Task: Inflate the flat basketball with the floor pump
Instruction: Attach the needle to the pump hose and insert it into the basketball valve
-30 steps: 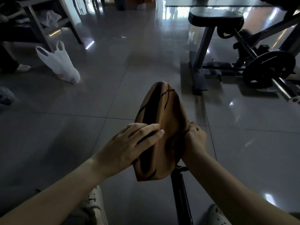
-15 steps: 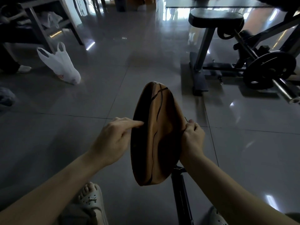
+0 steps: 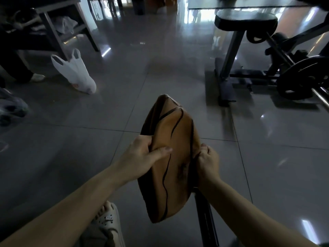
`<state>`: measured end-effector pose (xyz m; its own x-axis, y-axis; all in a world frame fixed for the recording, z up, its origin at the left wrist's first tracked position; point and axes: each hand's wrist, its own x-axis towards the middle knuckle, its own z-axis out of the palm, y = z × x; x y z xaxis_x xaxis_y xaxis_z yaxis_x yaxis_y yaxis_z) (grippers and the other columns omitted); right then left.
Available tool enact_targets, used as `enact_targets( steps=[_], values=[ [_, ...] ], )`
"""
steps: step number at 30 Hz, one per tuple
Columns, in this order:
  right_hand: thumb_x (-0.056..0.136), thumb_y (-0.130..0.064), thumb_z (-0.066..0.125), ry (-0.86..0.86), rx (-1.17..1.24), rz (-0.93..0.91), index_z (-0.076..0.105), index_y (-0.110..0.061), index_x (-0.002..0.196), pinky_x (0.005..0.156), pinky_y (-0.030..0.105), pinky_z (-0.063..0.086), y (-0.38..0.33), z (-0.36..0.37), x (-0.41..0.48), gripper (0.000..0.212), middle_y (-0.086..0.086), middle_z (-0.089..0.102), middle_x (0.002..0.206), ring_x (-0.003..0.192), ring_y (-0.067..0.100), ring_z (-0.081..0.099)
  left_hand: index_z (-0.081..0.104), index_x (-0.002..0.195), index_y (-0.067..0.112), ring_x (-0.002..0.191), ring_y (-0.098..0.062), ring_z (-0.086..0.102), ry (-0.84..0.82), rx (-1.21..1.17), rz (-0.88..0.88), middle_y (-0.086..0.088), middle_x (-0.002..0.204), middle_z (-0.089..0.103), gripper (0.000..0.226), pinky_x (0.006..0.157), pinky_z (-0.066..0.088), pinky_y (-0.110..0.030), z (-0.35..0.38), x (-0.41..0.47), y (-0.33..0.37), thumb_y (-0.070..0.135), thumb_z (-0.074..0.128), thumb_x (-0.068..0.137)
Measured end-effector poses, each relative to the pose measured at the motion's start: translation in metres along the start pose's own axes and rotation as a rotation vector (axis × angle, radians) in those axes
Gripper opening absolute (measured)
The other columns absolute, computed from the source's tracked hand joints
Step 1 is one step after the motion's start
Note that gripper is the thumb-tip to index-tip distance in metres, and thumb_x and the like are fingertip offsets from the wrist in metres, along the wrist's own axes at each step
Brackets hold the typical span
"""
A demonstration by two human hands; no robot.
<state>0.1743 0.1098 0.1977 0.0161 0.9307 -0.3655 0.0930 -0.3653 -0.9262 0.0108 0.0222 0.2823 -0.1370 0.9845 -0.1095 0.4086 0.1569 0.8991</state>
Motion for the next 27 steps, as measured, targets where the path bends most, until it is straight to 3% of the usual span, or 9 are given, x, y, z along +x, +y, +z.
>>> enact_targets(
  steps=[4, 10, 13, 16, 18, 20, 23, 25, 27],
  values=[
    [0.102, -0.009, 0.032, -0.055, -0.026, 0.101, 0.041, -0.014, 0.071, 0.040, 0.025, 0.032, 0.002, 0.001, -0.003, 0.033, 0.003, 0.042, 0.062, 0.052, 0.016, 0.039, 0.070, 0.090, -0.004, 0.080, -0.040, 0.072, -0.073, -0.133, 0.021, -0.025, 0.087, 0.072, 0.037, 0.072, 0.059, -0.047, -0.001, -0.003, 0.007, 0.034, 0.069, 0.087],
    [0.103, -0.014, 0.034, -0.085, 0.035, 0.052, 0.050, -0.010, 0.080, 0.057, 0.032, 0.036, -0.013, -0.007, 0.006, 0.028, 0.007, 0.044, 0.070, 0.063, 0.020, 0.042, 0.074, 0.102, 0.004, 0.091, -0.028, 0.076, -0.012, -0.213, -0.039, -0.012, 0.097, 0.078, 0.029, 0.081, 0.061, -0.037, -0.013, 0.007, -0.004, 0.029, 0.066, 0.091],
    [0.105, -0.018, 0.034, -0.082, 0.012, 0.098, 0.048, -0.011, 0.076, 0.058, 0.031, 0.038, -0.009, -0.013, 0.010, 0.033, 0.007, 0.045, 0.068, 0.061, 0.018, 0.044, 0.073, 0.091, 0.005, 0.078, -0.029, 0.075, 0.020, -0.089, -0.005, -0.012, 0.084, 0.076, 0.033, 0.073, 0.060, -0.042, -0.008, 0.009, -0.012, 0.037, 0.065, 0.092],
    [0.108, -0.026, 0.035, -0.104, 0.068, 0.278, 0.059, -0.001, 0.099, 0.068, 0.035, 0.050, -0.004, -0.017, 0.015, 0.035, 0.015, 0.059, 0.083, 0.081, 0.026, 0.060, 0.062, 0.069, 0.021, 0.053, -0.022, 0.061, 0.048, 0.067, 0.017, -0.004, 0.059, 0.062, 0.034, 0.053, 0.045, -0.035, -0.004, 0.006, -0.025, 0.043, 0.062, 0.094],
    [0.108, -0.026, 0.036, -0.136, 0.127, 0.327, 0.059, 0.001, 0.109, 0.070, 0.037, 0.051, -0.009, -0.020, 0.016, 0.036, 0.017, 0.064, 0.093, 0.088, 0.028, 0.063, 0.059, 0.063, 0.028, 0.048, -0.011, 0.056, 0.061, 0.102, 0.028, 0.005, 0.054, 0.057, 0.035, 0.050, 0.039, -0.028, -0.007, 0.007, -0.031, 0.038, 0.063, 0.096],
    [0.108, -0.024, 0.037, -0.169, 0.185, 0.316, 0.058, 0.002, 0.108, 0.071, 0.036, 0.050, -0.013, -0.022, 0.017, 0.034, 0.016, 0.064, 0.089, 0.084, 0.027, 0.062, 0.067, 0.067, 0.037, 0.060, -0.006, 0.066, 0.054, 0.032, 0.035, 0.010, 0.065, 0.069, 0.035, 0.057, 0.046, -0.022, -0.012, 0.007, -0.028, 0.019, 0.065, 0.097],
    [0.106, -0.020, 0.042, -0.236, 0.208, 0.280, 0.057, -0.007, 0.093, 0.064, 0.031, 0.045, -0.017, -0.021, 0.016, 0.023, 0.006, 0.060, 0.070, 0.065, 0.018, 0.057, 0.083, 0.084, 0.029, 0.088, -0.011, 0.076, 0.008, -0.197, -0.024, 0.002, 0.091, 0.080, 0.035, 0.074, 0.055, -0.020, -0.017, 0.009, -0.027, -0.002, 0.068, 0.089],
    [0.104, -0.017, 0.046, -0.290, 0.199, 0.249, 0.055, -0.006, 0.082, 0.062, 0.028, 0.046, -0.017, -0.019, 0.014, 0.027, 0.004, 0.063, 0.068, 0.063, 0.016, 0.058, 0.084, 0.085, 0.028, 0.091, -0.014, 0.075, -0.046, -0.352, -0.027, -0.002, 0.094, 0.079, 0.014, 0.074, 0.056, -0.020, -0.015, 0.007, -0.030, 0.021, 0.086, 0.073],
    [0.103, -0.014, 0.048, -0.317, 0.157, 0.197, 0.060, -0.008, 0.078, 0.058, 0.024, 0.048, -0.021, -0.019, 0.009, 0.028, 0.000, 0.067, 0.061, 0.064, 0.016, 0.060, 0.084, 0.088, 0.024, 0.091, -0.018, 0.075, -0.086, -0.437, -0.077, -0.006, 0.095, 0.079, 0.047, 0.074, 0.057, -0.021, -0.014, 0.009, -0.038, 0.049, 0.097, 0.050]
  ],
)
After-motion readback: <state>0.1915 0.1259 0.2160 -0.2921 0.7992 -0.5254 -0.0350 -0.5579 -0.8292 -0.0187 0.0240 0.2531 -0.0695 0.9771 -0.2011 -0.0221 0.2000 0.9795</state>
